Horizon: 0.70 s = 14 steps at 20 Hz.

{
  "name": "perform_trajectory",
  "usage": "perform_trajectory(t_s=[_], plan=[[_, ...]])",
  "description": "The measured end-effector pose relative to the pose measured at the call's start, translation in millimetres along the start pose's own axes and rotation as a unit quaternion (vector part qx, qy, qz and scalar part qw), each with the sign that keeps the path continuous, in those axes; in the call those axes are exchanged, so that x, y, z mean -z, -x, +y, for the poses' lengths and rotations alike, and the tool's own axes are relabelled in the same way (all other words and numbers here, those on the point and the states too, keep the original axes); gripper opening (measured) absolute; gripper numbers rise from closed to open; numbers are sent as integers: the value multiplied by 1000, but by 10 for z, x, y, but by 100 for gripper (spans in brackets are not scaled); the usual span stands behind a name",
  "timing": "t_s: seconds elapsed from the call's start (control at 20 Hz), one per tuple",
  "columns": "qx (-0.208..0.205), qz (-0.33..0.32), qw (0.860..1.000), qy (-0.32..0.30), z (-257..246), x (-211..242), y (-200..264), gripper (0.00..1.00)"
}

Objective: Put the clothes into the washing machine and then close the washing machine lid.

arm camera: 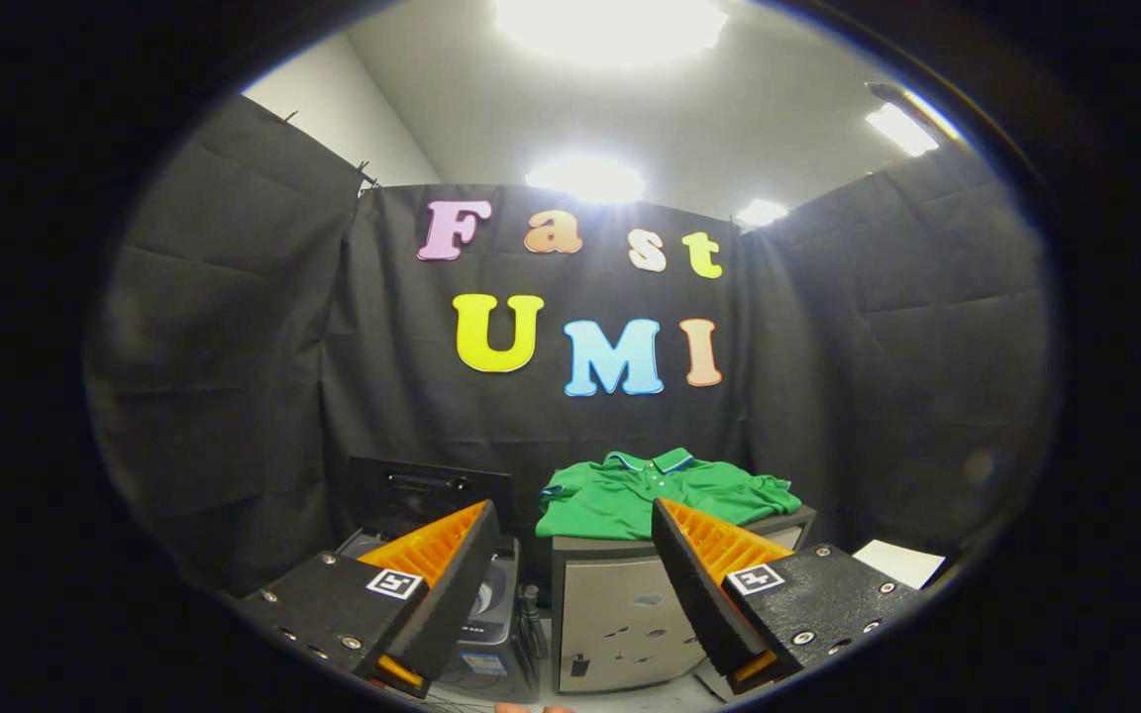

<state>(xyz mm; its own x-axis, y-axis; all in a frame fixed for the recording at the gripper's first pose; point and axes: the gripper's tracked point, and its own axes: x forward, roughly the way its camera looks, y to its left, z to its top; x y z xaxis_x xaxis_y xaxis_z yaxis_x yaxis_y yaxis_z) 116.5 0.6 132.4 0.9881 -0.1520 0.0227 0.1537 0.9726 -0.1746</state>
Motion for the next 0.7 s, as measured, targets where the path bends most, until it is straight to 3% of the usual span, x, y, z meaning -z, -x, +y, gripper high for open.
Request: perform_trajectory(t_s=[0.5, 0.7], plan=[[18, 31, 999, 26, -534, -321, -902, 97], [31, 64, 996, 45, -771, -243, -1308, 97]])
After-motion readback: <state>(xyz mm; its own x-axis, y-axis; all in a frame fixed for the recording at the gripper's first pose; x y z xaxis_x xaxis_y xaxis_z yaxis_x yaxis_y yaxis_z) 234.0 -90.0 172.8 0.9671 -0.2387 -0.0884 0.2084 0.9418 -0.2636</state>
